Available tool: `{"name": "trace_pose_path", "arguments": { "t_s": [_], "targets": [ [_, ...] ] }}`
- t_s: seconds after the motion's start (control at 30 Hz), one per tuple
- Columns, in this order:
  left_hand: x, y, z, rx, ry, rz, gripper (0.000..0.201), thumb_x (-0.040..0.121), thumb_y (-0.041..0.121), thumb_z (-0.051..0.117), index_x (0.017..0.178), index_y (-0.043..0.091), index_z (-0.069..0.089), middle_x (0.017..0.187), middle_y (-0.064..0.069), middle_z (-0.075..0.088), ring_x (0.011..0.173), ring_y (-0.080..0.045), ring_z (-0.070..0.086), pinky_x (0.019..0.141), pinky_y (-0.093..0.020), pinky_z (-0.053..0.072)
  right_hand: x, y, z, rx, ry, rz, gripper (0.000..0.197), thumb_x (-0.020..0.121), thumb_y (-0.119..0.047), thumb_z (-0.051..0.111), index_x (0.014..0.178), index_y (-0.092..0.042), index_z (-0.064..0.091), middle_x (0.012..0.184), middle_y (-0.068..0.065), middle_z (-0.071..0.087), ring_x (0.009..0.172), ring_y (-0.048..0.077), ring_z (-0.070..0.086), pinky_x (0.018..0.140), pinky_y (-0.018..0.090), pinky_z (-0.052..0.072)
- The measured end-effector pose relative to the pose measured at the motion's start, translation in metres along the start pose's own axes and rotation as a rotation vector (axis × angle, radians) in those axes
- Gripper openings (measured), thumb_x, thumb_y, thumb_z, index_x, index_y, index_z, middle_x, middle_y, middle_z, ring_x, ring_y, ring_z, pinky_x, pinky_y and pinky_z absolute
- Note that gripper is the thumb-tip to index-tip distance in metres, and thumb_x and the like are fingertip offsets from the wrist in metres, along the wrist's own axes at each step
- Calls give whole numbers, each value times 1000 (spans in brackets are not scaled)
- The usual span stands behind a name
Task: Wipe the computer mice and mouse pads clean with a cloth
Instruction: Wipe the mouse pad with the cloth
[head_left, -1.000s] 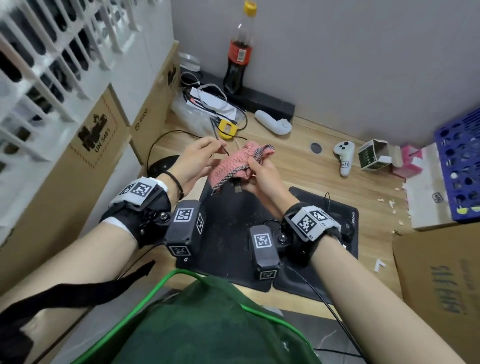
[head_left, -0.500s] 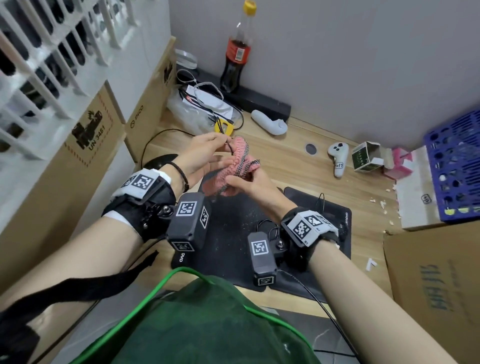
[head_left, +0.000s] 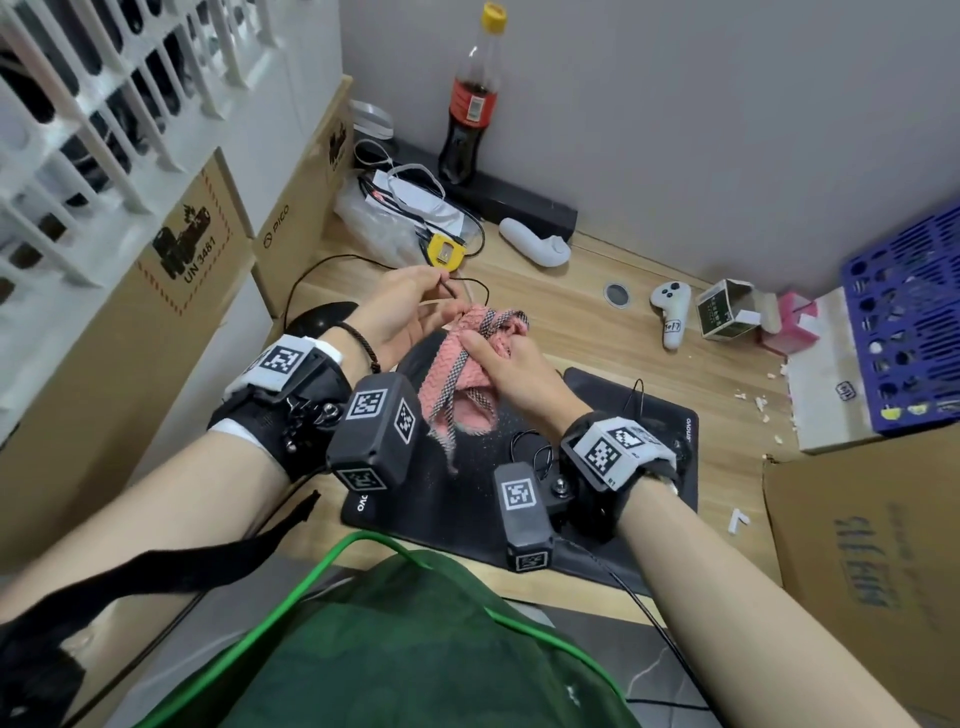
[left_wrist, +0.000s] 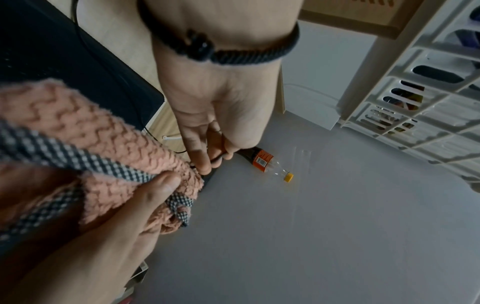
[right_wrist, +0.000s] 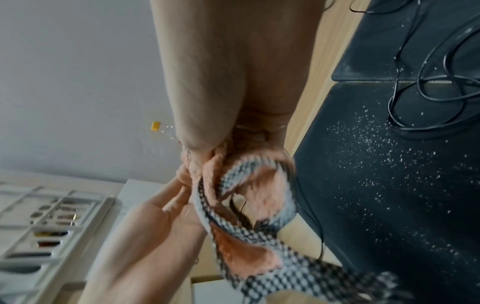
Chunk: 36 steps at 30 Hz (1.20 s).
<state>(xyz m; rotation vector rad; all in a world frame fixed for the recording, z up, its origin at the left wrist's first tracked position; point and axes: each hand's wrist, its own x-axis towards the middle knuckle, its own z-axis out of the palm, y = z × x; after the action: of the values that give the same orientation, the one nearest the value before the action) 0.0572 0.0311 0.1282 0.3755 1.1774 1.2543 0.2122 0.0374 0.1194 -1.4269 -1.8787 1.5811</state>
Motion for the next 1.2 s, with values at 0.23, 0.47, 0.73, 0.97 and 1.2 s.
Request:
{"name": "trace_pose_path", "arguments": {
  "t_s": [0.23,0.47,0.73,0.97,1.2],
  "targets": [
    [1,-14,6,256,-165,-53,10,95,13,55,88,9,62,86,-4,64,74,-11,59,72,-18,52,-4,8,-3,25,-5,-5,28,98,-18,53,122,-4,55,118,12,65,107,22,63,98,37,49],
    [0,-19,4,304,-102,3,11,94,9,56,92,1,63,81,-6,62,60,-3,62,61,-10,53,-10,10,-18,-68,-121,17,35,99,-28,49,113,2,61,104,11,70,93,21,66,90,33,49],
    [-2,-23,-13,281,-120,-43,24,89,2,62,111,-7,61,91,-7,66,74,-4,66,69,-11,55,-2,15,-7,-83,-21,22,26,98,-20,53,112,-1,63,109,15,69,98,22,66,93,35,51],
    [-6,-25,-23,548,-46,19,4,82,6,72,83,8,68,72,2,68,57,1,63,52,-12,49,4,8,8,148,-168,8,23,92,-2,59,107,-18,60,106,9,69,93,17,69,88,34,56],
    [-5,-17,-32,549,22,60,11,82,3,70,80,14,68,80,0,69,67,-4,63,56,-11,50,12,1,14,127,-170,-3,31,94,-3,55,106,-31,57,114,11,68,104,24,66,98,46,51]
  ]
}}
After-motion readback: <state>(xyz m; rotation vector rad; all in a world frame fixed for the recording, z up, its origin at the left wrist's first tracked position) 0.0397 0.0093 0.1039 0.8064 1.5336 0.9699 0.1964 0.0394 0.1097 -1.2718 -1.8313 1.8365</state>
